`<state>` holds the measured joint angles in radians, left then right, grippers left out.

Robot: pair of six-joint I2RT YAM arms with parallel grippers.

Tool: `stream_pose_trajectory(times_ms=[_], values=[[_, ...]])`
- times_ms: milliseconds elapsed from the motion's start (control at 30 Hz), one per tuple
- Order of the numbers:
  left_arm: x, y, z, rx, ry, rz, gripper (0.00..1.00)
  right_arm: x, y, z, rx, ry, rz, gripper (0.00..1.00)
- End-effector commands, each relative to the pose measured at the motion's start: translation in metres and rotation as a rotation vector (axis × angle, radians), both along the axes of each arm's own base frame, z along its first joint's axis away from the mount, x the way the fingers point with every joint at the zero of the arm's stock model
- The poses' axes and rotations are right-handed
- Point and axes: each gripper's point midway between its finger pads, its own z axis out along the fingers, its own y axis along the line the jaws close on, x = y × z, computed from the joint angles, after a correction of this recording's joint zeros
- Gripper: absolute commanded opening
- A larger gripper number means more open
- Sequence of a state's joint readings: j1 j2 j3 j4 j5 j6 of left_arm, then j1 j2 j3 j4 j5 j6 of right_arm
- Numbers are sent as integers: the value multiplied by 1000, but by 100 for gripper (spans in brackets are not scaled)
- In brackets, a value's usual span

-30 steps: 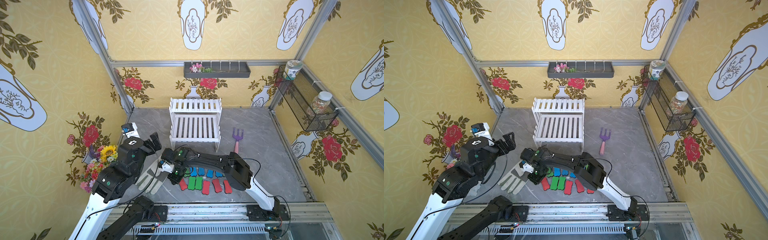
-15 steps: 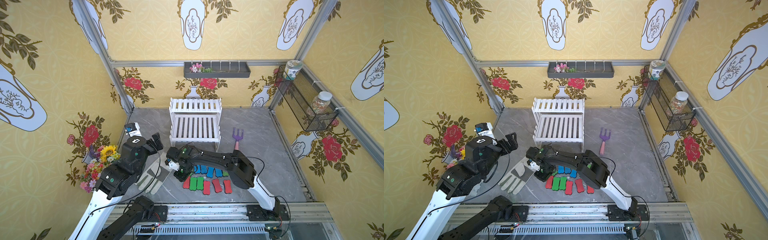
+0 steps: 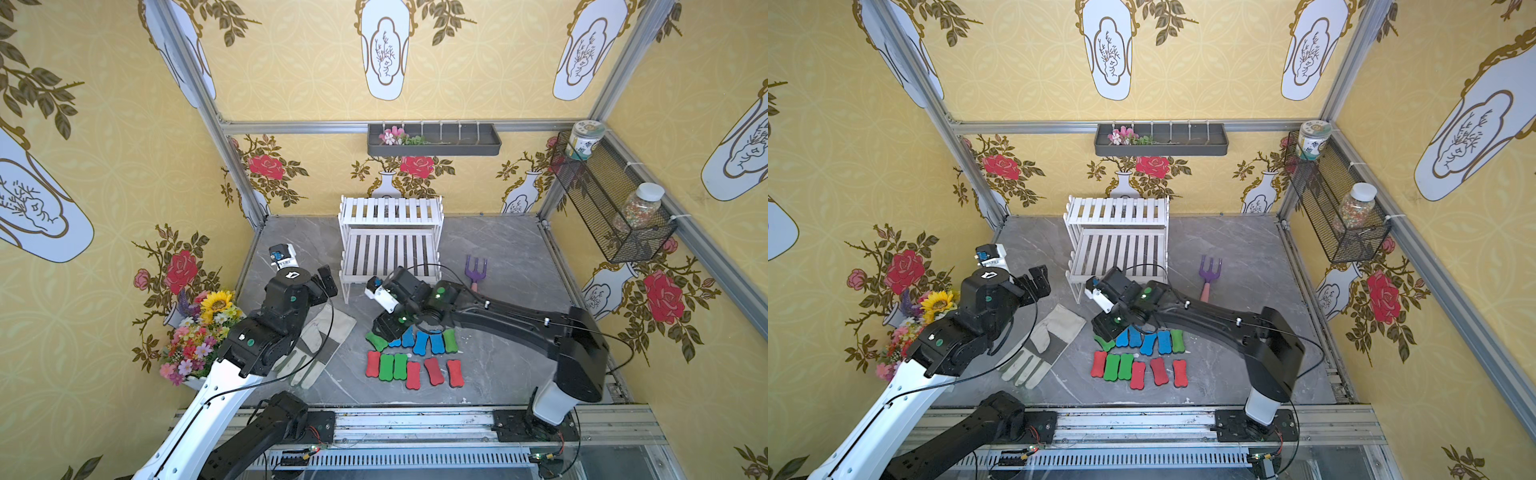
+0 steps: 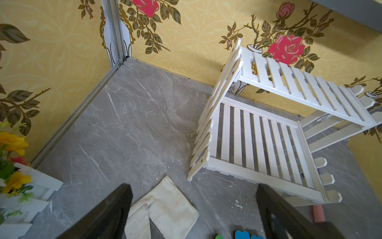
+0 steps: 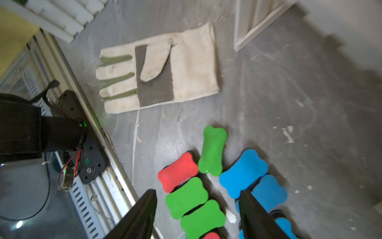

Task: Remove the whiteboard erasers from the shelf
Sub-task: Adjust the whiteboard eraser at the center of the board, then reset both arms

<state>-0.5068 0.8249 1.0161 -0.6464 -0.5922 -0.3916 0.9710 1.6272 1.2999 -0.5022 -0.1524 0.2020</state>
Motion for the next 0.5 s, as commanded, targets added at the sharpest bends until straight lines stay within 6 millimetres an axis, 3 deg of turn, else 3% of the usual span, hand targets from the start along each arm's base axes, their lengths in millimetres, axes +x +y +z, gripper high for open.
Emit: stream_pose_trajectory(times_ms=[0,200,300,467], values=[[15,-8,5,8,-65,-22,100,35,-12,42,168,-154,-160,74],[45,-11,-5,132,-164,-12,100,66,-61,63,243,-218,-344,99],[65,-8,-15,182,-176,10,100,79,-78,68,247,-264,-416,97],[97,18,-39,200,-226,54,100,100,-114,80,262,-383,-575,97]])
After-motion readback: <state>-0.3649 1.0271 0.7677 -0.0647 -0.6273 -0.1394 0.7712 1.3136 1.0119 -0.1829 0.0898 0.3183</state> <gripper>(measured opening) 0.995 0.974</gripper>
